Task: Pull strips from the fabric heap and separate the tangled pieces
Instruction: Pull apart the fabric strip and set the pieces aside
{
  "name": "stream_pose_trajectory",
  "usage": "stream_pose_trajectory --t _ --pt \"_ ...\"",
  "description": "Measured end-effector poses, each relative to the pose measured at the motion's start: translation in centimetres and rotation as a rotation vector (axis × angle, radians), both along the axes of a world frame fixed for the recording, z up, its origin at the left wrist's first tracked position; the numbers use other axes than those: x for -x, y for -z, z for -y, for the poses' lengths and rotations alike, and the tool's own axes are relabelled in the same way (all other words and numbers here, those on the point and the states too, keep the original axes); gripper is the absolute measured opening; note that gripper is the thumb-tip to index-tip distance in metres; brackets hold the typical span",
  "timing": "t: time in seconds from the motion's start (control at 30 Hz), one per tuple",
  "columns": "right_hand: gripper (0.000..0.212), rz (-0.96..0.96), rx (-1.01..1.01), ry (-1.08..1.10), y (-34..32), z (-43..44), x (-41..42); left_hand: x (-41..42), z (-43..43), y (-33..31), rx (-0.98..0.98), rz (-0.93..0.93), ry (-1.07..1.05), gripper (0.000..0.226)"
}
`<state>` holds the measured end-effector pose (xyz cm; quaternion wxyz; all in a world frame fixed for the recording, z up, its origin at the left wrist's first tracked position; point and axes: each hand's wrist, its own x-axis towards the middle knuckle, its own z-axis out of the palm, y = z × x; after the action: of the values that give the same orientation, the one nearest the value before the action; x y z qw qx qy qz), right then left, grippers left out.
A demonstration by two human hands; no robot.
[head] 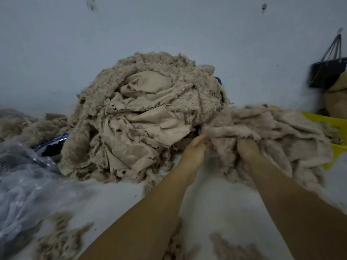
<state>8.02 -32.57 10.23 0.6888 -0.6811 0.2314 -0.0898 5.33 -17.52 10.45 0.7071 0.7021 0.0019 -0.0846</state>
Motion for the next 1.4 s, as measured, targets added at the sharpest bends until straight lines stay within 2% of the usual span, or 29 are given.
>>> stream_pose_trajectory --t 0.03,0.07,0.1,0.13,0.2,0.23,0.3,0.4,0.43,0.53,0.63,0.77,0.83,0.9,0.97,1.0,1.07,1.1,1.17,1.27,1.33,1.4 --pt "0.034 -0.065 0.142 0.046 -0.3 -0.7 0.8 0.2 -0.5 0.5 -0.034 0.007 -0.016 0.04" --pt "0.033 -0.112 0.417 0.042 -0.1 -1.2 1.3 0.3 -0.8 1.2 -0.057 -0.001 -0.034 0.035" --pt "0.034 -0.117 0.587 0.051 0.3 -2.0 2.0 0.6 -0.9 1.7 -0.079 -0.013 -0.048 0.034" --pt "0.034 -0.066 0.49 0.089 0.9 -2.9 2.1 0.8 -0.9 2.2 -0.106 -0.022 -0.064 0.035" --pt "0.034 0.08 -0.193 0.164 1.8 -4.0 2.6 1.2 -0.6 2.7 -0.139 -0.032 -0.087 0.041" --pt "0.036 0.12 -0.26 0.169 2.8 -4.8 2.9 1.4 -0.6 2.7 -0.143 -0.036 -0.091 0.043" --pt "0.036 0.148 -0.293 0.227 3.4 -6.0 4.0 1.6 -0.7 2.6 -0.13 -0.057 -0.096 0.044" --pt "0.016 0.081 -0.234 0.224 3.1 -8.5 5.1 2.1 -1.1 2.3 -0.082 -0.105 -0.069 0.041" --pt "0.015 0.083 -0.224 0.199 3.0 -9.2 5.3 2.3 -1.2 2.1 -0.056 -0.113 -0.063 0.042" --pt "0.028 0.025 -0.252 -0.074 3.1 -11.1 5.4 2.9 -2.3 1.5 -0.056 -0.072 -0.088 0.038" --pt "0.027 -0.027 -0.233 -0.259 2.9 -11.8 5.4 3.2 -5.0 0.6 -0.279 0.2 -0.185 0.032" --pt "0.02 -0.038 -0.177 -0.276 3.5 -12.6 5.4 3.2 -10.2 0.6 -0.535 0.573 -0.436 0.034" --pt "0.019 -0.039 -0.128 -0.335 3.6 -13.5 5.6 3.0 -12.7 1.0 -0.631 0.61 -0.658 0.038" --pt "0.021 -0.033 -0.111 -0.438 3.6 -14.2 6.1 2.6 -14.6 1.6 -0.756 0.484 -0.753 0.057" --pt "0.024 -0.047 -0.028 -0.546 3.4 -14.4 6.6 2.0 -15.9 2.4 -0.76 0.283 -0.618 0.071" --pt "0.024 -0.052 0.013 -0.573 3.4 -14.4 6.7 1.7 -16.4 2.8 -0.724 0.201 -0.536 0.066" --pt "0.025 -0.053 0.037 -0.582 3.3 -14.5 6.7 1.5 -17.2 2.7 -0.701 0.129 -0.476 0.04" --pt "0.027 -0.045 0.024 -0.582 3.2 -14.7 6.7 1.7 -17.3 2.4 -0.734 0.16 -0.474 0.033" --pt "0.035 -0.008 -0.062 -0.597 3.1 -15.3 7.1 3.1 -16.7 1.4 -0.872 0.348 -0.431 0.031" --pt "0.048 0.015 -0.352 -0.648 2.8 -15.8 7.5 6.7 -14.3 0.8 -1.144 0.679 -0.224 0.023" --pt "0.042 -0.042 -0.414 -0.675 2.5 -16.0 7.9 9.1 -13.1 1.9 -1.188 0.684 -0.033 0.027" --pt "0.028 -0.091 -0.29 -0.61 2.2 -16.0 8.5 10.7 -12.4 3.0 -1.119 0.609 0.085 0.027"
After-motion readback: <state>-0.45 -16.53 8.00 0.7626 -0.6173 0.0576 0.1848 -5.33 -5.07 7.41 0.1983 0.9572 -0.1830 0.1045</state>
